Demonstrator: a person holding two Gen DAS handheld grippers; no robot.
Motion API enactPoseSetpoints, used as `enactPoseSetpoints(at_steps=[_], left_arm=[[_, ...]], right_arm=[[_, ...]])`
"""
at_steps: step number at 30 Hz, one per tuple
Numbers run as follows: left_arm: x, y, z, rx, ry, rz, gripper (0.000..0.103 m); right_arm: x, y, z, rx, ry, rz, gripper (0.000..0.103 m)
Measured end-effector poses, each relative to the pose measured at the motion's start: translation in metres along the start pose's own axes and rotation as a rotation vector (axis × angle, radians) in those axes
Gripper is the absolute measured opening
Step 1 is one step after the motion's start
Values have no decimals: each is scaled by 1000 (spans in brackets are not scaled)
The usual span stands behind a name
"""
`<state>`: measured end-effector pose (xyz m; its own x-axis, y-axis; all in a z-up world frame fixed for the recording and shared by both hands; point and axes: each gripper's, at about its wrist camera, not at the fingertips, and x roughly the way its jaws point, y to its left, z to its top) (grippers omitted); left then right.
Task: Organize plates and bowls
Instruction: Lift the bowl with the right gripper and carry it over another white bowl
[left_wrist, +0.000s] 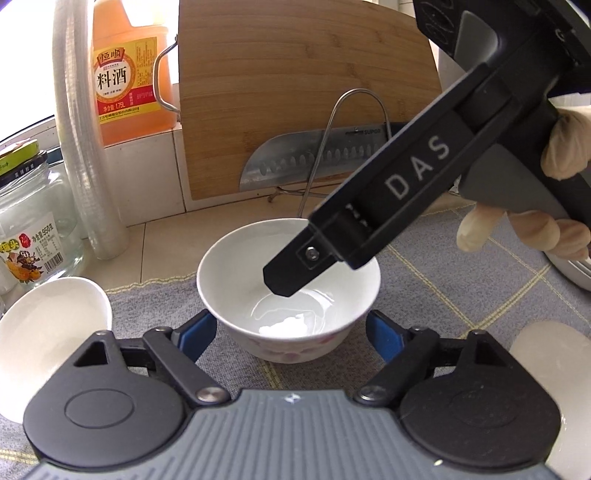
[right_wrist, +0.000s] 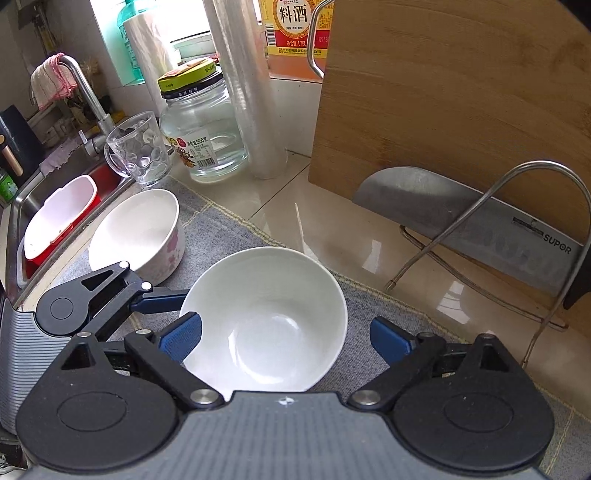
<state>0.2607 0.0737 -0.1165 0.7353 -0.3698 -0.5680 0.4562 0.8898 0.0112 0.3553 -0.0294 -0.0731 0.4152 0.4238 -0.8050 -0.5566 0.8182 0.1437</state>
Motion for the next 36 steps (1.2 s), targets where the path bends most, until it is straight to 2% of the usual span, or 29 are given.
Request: enactPoseSetpoints(at_steps=[5,13,24,36], left_arm=[[1,3,0,-12,-1,-4,86],[1,3,1,-8,4,-5,86],[2,-1,6,26,28,15,87],[0,2,8,8,46,-6,87]], right_arm=[[7,-5,2,8,16,18,88],[12,-7,6,23,18,53,82],[12,-8,6,33,25,65,82],[12,-6,7,36,24,65,82]])
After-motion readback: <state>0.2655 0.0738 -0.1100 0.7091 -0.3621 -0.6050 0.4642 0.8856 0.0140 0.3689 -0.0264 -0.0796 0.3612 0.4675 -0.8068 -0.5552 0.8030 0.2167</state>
